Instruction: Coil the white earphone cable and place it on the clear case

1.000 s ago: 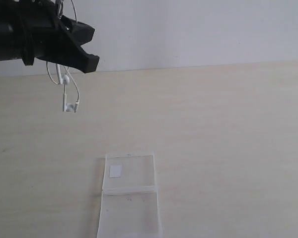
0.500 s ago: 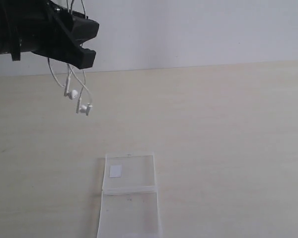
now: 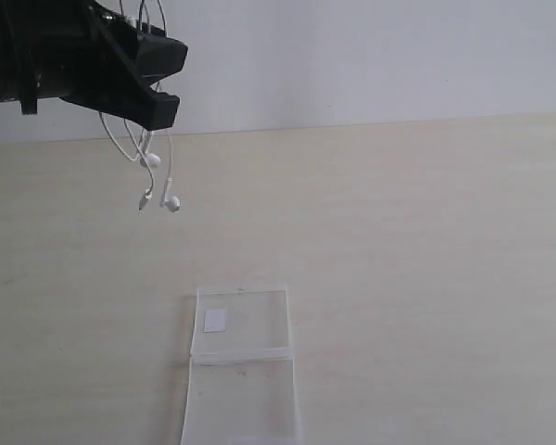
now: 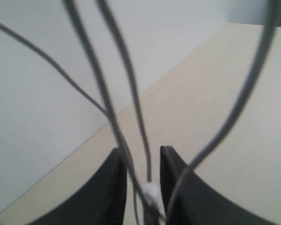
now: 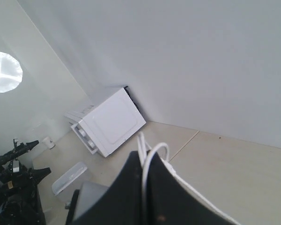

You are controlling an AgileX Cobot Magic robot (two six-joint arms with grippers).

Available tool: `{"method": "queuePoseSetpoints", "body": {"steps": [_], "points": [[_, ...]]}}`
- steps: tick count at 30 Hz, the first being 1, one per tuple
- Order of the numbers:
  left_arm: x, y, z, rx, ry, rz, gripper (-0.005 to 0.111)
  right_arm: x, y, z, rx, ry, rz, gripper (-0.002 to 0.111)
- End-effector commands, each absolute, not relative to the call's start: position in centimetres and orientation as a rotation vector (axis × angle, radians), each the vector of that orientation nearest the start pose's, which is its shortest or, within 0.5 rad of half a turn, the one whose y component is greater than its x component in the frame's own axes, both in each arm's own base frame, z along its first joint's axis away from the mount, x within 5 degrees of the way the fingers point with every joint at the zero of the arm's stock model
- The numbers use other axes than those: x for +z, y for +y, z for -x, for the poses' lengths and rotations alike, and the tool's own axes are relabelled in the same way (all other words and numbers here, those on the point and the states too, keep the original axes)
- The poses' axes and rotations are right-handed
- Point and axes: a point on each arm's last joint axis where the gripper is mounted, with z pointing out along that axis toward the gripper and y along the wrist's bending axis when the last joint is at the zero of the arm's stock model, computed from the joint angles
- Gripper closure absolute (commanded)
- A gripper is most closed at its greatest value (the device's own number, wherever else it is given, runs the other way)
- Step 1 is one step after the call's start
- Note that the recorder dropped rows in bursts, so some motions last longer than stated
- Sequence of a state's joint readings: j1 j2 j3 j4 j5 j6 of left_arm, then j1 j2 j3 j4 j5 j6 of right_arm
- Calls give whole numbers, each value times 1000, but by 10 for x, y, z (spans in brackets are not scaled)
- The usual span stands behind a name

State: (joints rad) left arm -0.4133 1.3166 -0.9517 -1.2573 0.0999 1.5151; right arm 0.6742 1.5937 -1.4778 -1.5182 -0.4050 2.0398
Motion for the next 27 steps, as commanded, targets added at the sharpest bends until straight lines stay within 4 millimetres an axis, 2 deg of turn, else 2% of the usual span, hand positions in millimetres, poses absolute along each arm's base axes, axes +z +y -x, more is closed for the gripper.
{"method": "queuePoseSetpoints", "body": {"steps": [1, 6, 14, 17, 21, 27], "points": [[332, -129, -270, -201, 1750, -680, 80, 425, 264, -270, 1254, 1637, 492, 108], [332, -129, -270, -197, 1752, -678, 76, 426, 265, -268, 1302, 1633, 490, 108], [332, -129, -271, -196, 1751, -676, 78, 427, 264, -269, 1290, 1633, 476, 108], [332, -129, -271, -189, 1751, -671, 84, 427, 264, -269, 1281, 1634, 469, 108], [333, -127, -272, -169, 1749, -654, 106, 426, 263, -271, 1259, 1638, 448, 108], [333, -126, -273, -155, 1748, -642, 107, 426, 262, -273, 1246, 1641, 429, 108]]}}
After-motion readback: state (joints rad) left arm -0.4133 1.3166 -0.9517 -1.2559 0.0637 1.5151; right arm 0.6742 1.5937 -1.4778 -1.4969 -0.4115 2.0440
